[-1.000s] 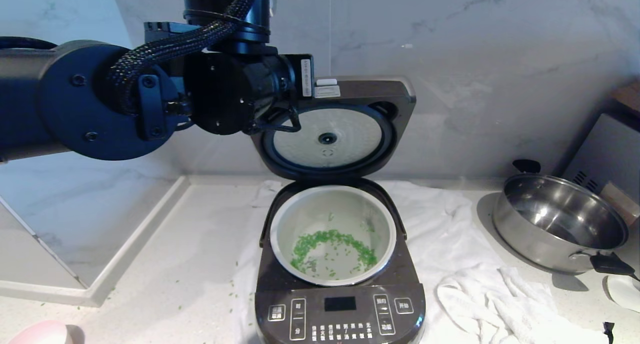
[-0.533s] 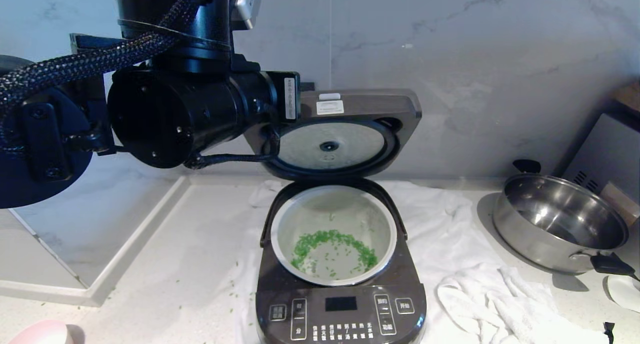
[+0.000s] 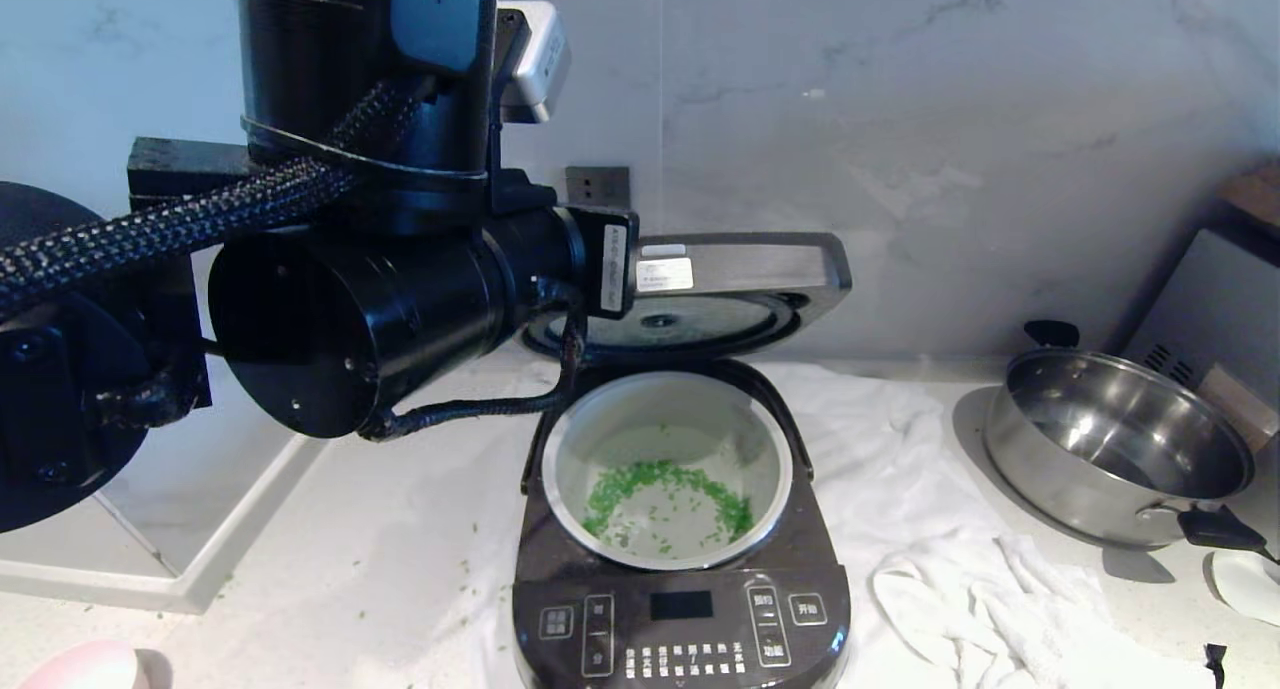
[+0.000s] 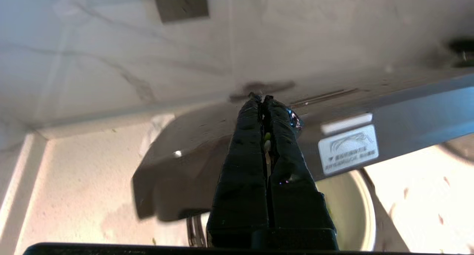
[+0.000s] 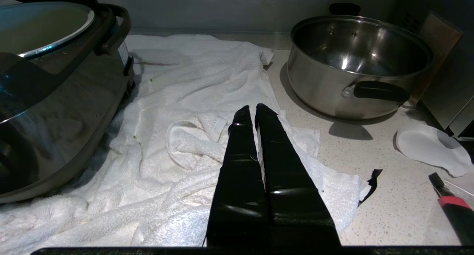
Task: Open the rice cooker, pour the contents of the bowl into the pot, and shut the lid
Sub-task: Close the rice cooker
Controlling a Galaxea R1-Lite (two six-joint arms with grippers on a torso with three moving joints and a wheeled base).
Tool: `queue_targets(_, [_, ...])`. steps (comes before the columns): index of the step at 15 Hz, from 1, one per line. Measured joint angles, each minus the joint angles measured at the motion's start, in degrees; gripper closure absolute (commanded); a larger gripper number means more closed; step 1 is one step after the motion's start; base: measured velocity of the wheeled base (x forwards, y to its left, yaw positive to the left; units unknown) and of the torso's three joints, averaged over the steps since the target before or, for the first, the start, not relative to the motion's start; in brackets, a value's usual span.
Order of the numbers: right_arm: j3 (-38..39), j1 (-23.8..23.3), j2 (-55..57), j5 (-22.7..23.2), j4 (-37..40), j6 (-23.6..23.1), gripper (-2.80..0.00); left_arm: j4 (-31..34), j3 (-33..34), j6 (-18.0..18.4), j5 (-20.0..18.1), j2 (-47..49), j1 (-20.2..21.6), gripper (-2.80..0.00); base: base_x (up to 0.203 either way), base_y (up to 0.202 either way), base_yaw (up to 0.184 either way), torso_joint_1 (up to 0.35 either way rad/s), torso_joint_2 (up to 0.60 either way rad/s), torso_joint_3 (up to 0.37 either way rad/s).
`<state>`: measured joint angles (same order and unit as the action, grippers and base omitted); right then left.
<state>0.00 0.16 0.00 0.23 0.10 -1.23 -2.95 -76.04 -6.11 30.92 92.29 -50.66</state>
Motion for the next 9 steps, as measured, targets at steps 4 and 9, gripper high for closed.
queue_targets(4, [0.0, 0.0, 0.0, 0.0, 0.0, 0.0, 0.00, 0.0, 4.4, 0.0, 0.0, -0.8, -0.7, 0.00, 0.000, 0.000, 0.000, 0.000, 0.00, 0.000])
queue_targets(9, [0.0, 0.0, 0.0, 0.0, 0.0, 0.0, 0.00, -0.2, 11.6, -0.3, -0.3, -2.3, -1.3, 0.00, 0.000, 0.000, 0.000, 0.000, 0.00, 0.000])
